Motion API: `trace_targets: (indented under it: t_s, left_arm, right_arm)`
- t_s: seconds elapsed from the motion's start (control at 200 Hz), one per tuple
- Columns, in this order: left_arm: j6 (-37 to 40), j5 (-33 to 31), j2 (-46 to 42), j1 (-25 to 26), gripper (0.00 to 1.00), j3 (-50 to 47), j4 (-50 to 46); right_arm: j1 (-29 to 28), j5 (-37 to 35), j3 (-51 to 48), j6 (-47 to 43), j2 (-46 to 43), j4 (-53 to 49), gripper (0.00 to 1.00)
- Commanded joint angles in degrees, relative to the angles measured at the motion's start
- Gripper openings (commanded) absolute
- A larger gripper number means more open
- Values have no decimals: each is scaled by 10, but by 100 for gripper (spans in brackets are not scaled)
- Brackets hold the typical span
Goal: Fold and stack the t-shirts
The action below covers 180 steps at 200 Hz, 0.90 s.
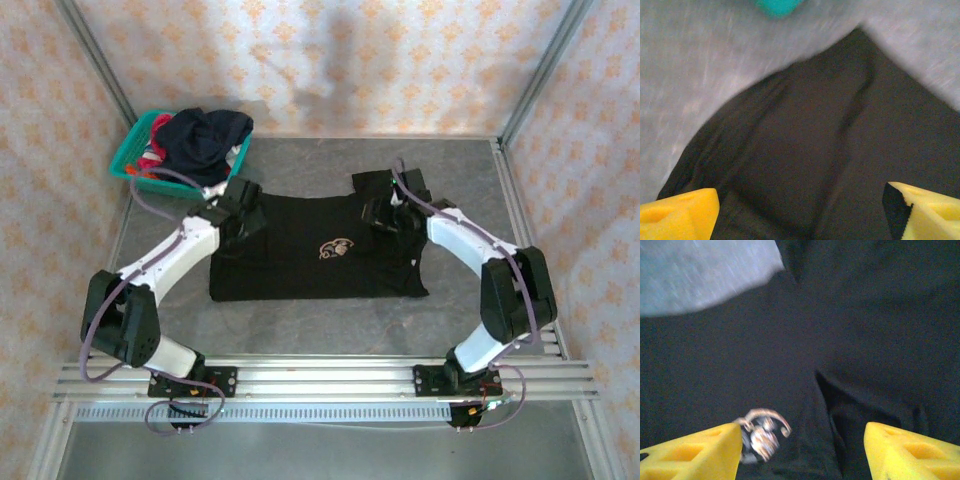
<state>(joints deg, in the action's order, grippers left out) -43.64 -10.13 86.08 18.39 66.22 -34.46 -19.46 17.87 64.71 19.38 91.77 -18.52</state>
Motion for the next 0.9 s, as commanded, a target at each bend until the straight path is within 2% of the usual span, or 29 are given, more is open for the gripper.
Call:
trace_targets:
  t_s: [0.0,0.125,0.355,0.425,0.62,0.821,0.896]
  left_arm:
    - [49,-60,76,1,86,76,-56]
    - [66,-68,182,-5,82,195,-68]
    - [77,-86,370,-17,61,392,-121]
    - [76,-85,409,-22,59,436,-135]
    - [64,-85,472,-38,55,494,-146]
    - [64,-70,523,-52,45,548,-166]
    - [60,-69,537,-53,43,561,-175]
  right_arm:
    - [0,-56,53,-23,14,-4,66]
    - [0,-53,98,-24,48,1,66]
    - [0,-46,114,-13,70,1,66]
    - [1,-49,108,-14,67,-1,66]
    - [3,-50,84,-16,60,-4,66]
    - [3,-46,67,-15,52,-2,66]
    - [5,-47,65,-15,51,-3,66]
